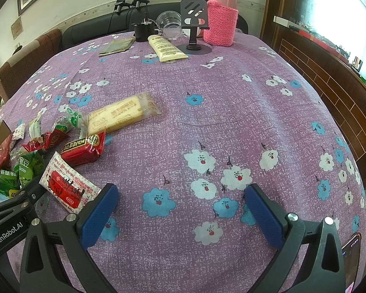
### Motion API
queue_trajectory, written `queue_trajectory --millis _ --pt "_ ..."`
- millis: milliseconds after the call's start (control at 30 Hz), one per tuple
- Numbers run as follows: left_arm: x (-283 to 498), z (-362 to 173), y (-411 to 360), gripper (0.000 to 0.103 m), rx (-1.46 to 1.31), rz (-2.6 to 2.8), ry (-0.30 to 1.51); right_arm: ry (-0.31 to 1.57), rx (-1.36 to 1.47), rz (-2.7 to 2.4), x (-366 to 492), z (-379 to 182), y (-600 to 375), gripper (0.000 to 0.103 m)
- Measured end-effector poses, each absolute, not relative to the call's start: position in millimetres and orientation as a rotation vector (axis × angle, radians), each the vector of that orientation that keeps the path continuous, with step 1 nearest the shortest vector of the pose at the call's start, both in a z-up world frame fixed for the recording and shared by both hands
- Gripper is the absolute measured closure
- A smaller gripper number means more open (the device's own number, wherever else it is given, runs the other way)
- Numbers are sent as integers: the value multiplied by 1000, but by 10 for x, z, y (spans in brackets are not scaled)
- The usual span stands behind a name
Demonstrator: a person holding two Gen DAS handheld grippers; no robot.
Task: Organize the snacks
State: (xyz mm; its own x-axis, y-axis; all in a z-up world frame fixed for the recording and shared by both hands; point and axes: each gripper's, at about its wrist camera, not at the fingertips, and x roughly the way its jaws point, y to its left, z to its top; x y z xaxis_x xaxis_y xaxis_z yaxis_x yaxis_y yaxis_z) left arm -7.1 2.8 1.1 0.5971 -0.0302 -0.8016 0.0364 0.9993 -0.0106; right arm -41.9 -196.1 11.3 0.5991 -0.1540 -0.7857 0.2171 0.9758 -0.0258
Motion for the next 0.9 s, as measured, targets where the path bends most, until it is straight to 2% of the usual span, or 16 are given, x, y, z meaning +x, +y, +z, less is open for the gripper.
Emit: queue_trajectory --millis 700,767,800,833,900 --pt "-238 42 28 1 73 -177 999 965 74 -200 -458 128 -1970 0" --pt "-340 98 74 9 40 -234 991 964 73 -198 -444 120 -1968 0" --pt "-399 138 105 18 12 -273 987 962 72 -199 -446 125 -1966 0" --pt "-468 198 135 22 -7 -305 975 961 71 -199 -446 130 -1974 0" --pt "-617 368 193 22 -14 -340 908 957 75 -206 -474 141 -1981 1"
